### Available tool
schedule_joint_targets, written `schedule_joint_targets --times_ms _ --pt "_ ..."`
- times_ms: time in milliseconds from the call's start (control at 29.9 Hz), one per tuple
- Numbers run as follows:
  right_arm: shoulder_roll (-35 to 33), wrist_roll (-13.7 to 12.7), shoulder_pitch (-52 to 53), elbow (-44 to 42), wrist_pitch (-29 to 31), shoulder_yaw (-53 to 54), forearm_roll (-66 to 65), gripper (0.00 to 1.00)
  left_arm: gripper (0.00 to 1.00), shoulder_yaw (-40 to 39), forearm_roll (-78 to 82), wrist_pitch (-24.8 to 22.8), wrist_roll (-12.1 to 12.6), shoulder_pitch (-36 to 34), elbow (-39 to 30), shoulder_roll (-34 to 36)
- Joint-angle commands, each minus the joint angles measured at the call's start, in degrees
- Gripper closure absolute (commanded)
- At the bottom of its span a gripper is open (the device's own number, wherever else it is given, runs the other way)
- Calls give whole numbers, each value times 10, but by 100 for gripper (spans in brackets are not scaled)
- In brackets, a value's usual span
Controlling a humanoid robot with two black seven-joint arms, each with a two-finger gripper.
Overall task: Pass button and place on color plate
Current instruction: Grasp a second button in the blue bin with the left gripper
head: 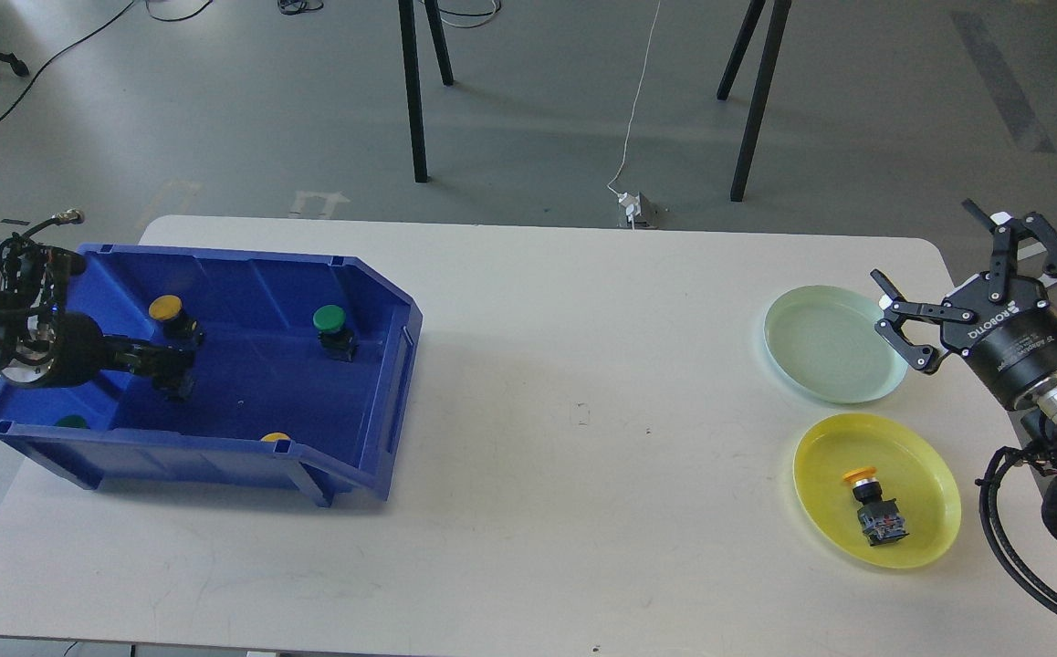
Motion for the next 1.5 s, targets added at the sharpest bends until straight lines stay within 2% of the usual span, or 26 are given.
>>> schedule_joint_targets --times_ms 0,434,769,936,1036,1237,1370,1470 --pt "0 0 -3 0 0 3 0 1 3 0 -1 2 0 0 15 -9" --pt "0 1 -4 1 1 4 1 1 3 8 0 17 0 2 65 -43" --pt "4 1 -7 0 1 3 1 1 5 8 0 16 0 18 68 -48" --pt "4 1 -9 0 1 3 0 1 11 7 -1 10 0 18 68 -49" --pt "4 1 -10 0 1 3 0 1 19 7 -1 9 0 18 72 -50" --pt "4 1 -13 0 1 3 1 1 22 8 -8 9 0 18 103 -68" --pt "4 2 -15 0 1 4 1 1 34 8 -11 14 0 17 120 -75" --pt "4 2 -15 0 1 4 1 1 36 7 -14 16 0 17 121 -75"
